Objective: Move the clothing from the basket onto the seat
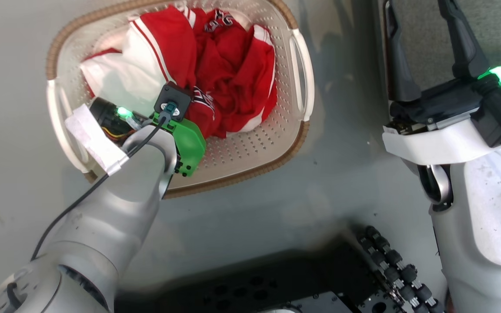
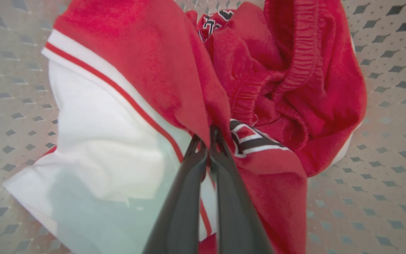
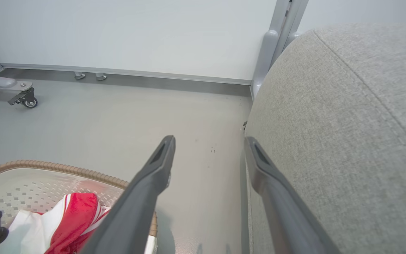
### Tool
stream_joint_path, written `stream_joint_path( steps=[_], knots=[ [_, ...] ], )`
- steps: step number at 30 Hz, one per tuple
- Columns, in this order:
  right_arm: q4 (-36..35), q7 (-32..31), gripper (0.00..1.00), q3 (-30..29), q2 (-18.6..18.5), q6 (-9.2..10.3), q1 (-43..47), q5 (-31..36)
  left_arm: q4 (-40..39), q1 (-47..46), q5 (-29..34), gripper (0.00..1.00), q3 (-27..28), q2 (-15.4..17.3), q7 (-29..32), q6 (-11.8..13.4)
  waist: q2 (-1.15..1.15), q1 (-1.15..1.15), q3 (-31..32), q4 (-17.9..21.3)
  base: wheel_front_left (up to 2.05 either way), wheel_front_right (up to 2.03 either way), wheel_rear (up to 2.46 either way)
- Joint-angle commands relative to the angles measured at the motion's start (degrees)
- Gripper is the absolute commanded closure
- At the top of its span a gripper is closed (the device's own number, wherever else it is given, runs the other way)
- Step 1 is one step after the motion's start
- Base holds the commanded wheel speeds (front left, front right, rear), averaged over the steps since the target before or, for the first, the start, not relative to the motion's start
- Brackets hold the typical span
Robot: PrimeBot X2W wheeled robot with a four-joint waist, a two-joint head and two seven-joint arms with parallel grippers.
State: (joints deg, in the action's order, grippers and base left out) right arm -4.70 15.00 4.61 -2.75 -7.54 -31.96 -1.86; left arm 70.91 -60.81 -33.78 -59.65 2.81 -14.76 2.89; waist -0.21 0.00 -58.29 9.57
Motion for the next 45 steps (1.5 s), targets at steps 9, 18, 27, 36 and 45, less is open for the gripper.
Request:
stream_joint_path(
  steps=[9,18,27,36,45],
  knots=[
    [3.19,0.28,0.00,-0.08,-0.27,0.10,6.74,0.82,-17.97,12.00,2.72,1.00,9.93,2.72,-0.38,3.85,0.21,0.00,20.06,-6.01,0.00,0.00,0.00],
    [6.30,0.28,0.00,-0.42,-0.27,0.10,15.80,0.40,-36.52,28.57,12.06,1.00,23.45,3.74,-0.40,3.94,0.21,0.00,35.28,-8.53,0.00,0.00,0.00],
    [8.41,0.28,0.00,1.40,-0.26,0.10,23.59,-0.61,-51.04,41.50,19.30,1.00,34.40,1.53,-0.40,1.08,0.21,0.00,46.85,-9.33,0.00,0.00,0.00],
    [9.53,0.28,0.00,3.64,-0.26,0.10,28.86,-1.31,-58.55,47.53,22.65,1.00,38.36,0.25,-0.42,-2.14,0.21,0.00,53.73,-9.78,0.00,0.00,0.00],
    [9.10,0.28,0.00,5.38,-0.25,0.10,31.51,-2.12,-64.95,49.57,23.35,1.00,38.36,0.10,-0.41,-2.64,0.21,0.00,56.41,-9.96,0.00,0.00,0.00]
  ],
)
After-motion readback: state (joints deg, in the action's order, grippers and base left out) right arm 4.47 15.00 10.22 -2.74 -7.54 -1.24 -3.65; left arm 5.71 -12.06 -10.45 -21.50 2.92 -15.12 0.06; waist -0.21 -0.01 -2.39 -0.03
